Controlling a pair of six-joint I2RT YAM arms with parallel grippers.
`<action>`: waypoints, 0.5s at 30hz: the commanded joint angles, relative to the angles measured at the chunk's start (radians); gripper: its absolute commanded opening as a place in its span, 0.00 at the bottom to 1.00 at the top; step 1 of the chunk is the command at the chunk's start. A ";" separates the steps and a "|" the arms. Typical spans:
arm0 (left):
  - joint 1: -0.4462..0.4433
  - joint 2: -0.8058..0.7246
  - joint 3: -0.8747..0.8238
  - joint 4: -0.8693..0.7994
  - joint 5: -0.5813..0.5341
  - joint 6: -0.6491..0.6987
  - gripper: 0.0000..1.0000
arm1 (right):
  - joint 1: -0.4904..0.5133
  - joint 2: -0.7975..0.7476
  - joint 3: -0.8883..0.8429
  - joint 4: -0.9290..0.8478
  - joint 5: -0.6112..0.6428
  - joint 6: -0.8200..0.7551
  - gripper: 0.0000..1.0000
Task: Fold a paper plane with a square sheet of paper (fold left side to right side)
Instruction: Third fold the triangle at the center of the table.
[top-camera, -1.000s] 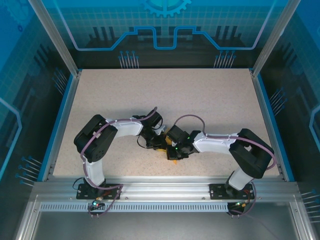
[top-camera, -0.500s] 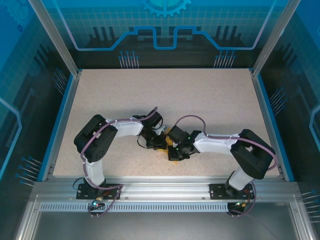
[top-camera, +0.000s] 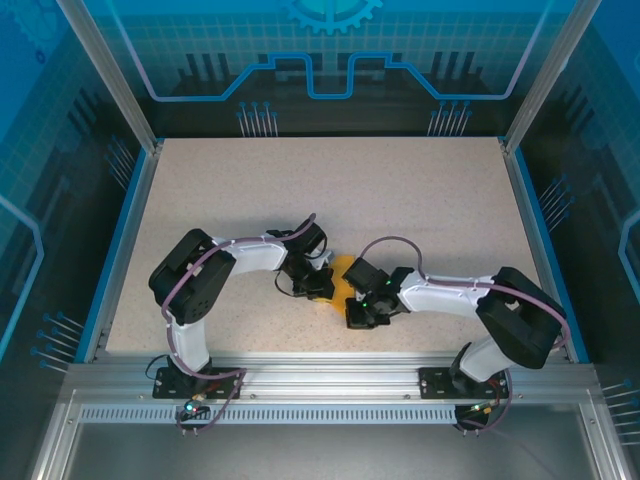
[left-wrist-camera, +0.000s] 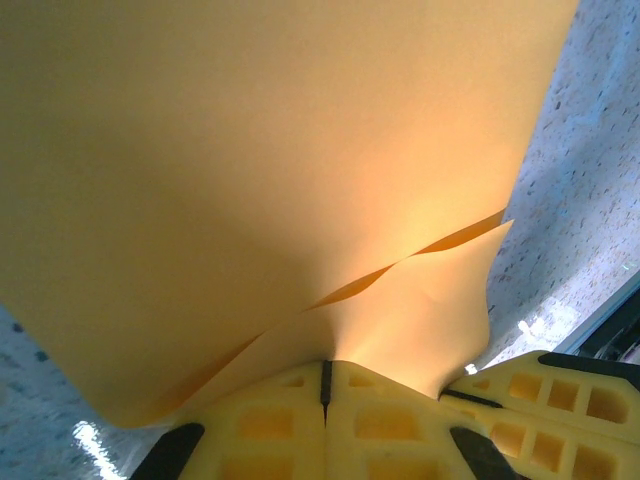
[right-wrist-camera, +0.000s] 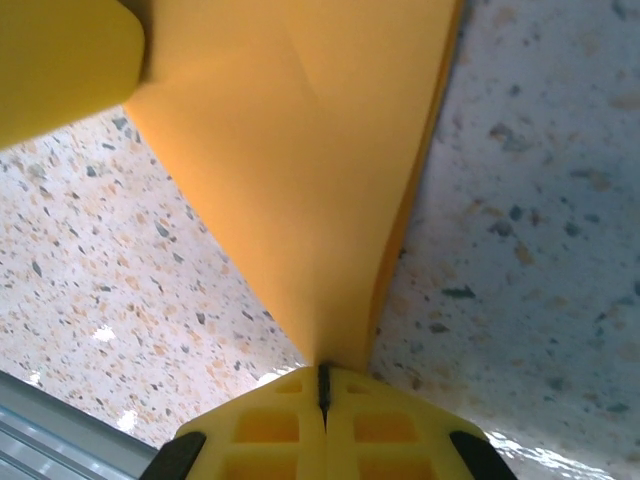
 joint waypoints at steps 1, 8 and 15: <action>-0.002 0.060 -0.021 -0.072 -0.137 0.025 0.05 | 0.013 -0.014 -0.045 -0.105 -0.015 0.023 0.00; -0.003 0.055 -0.021 -0.072 -0.138 0.025 0.05 | 0.013 -0.060 -0.033 -0.116 -0.028 -0.014 0.00; -0.003 0.048 -0.020 -0.069 -0.136 0.018 0.05 | -0.033 -0.203 -0.015 -0.061 -0.031 -0.041 0.00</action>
